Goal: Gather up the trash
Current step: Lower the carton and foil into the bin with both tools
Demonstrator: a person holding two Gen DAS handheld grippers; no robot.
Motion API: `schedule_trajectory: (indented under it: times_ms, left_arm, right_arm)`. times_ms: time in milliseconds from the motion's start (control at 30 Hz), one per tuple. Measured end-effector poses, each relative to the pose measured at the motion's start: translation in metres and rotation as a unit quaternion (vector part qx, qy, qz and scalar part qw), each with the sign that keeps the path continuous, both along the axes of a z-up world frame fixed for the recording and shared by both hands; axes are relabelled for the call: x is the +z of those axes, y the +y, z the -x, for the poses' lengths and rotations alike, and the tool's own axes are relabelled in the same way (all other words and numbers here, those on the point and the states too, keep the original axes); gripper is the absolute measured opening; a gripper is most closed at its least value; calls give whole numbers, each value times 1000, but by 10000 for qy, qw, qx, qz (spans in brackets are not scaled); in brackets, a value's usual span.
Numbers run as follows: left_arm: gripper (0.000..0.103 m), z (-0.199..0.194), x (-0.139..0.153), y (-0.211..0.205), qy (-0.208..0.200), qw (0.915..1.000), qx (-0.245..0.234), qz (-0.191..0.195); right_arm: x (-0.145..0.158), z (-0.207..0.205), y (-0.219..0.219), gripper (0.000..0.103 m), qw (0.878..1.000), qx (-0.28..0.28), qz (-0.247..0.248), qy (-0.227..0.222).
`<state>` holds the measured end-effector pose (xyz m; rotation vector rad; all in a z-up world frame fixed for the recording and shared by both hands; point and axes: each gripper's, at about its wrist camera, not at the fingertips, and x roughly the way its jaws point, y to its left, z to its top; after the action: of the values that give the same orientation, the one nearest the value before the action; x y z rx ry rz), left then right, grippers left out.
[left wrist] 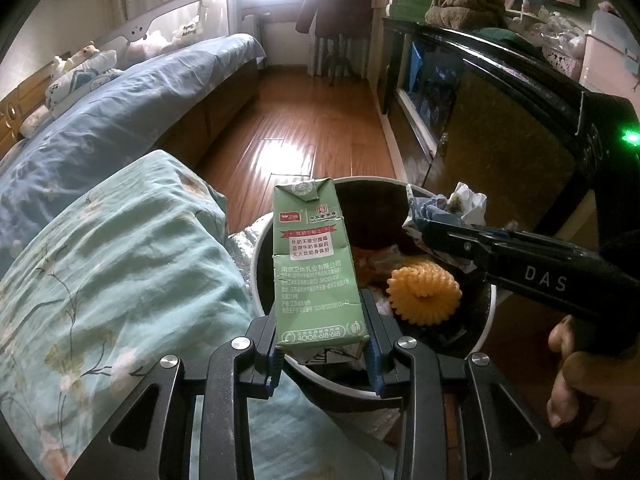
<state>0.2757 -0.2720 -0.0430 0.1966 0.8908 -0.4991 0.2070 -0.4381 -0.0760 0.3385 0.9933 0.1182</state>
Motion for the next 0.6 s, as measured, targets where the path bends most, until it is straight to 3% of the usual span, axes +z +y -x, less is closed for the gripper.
schedule_trajectory:
  times_ms: [600]
  left_arm:
    - [32, -5, 0, -2, 38, 10000, -17, -24]
  right_arm:
    - [-2, -3, 0, 33, 10000, 1, -23, 46]
